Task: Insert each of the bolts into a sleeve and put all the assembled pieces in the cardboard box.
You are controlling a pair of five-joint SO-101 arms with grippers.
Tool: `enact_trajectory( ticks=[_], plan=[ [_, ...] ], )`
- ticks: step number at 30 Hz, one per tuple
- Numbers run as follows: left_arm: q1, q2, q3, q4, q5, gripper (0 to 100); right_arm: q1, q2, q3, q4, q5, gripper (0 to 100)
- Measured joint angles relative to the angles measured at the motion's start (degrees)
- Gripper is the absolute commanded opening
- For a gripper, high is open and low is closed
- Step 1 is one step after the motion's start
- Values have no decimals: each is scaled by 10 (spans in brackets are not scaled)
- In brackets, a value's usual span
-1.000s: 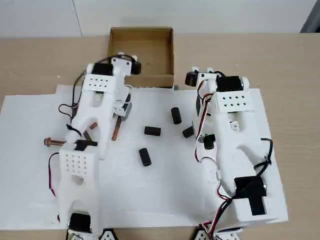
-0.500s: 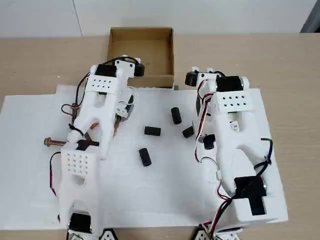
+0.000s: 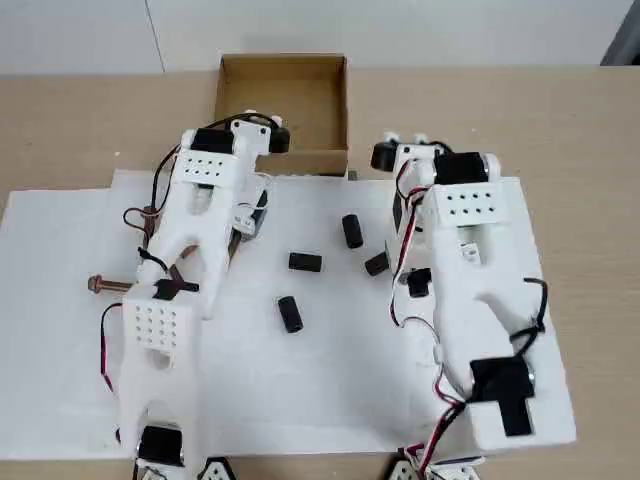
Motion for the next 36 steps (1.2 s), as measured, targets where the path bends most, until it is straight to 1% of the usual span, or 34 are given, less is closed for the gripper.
enact_trajectory(
  ticks=[5,7,10,16,24,31,36],
  plan=[
    [-4,-2,-78,10,1,5,0,-91,0,2,-9,3],
    [-4,-15,-77,11,1,5,-1,-120,0,2,-10,2],
    [0,-72,-56,13,2,5,1,-157,0,4,-11,2],
    [21,-209,48,13,-1,5,-1,-222,8,5,-11,2],
    [21,-447,207,14,-1,5,-1,-352,118,9,-11,2],
    [21,-646,347,16,-1,5,-1,-475,184,10,-11,2],
    [21,-759,467,-25,11,5,0,-527,238,11,-11,2]
  ],
)
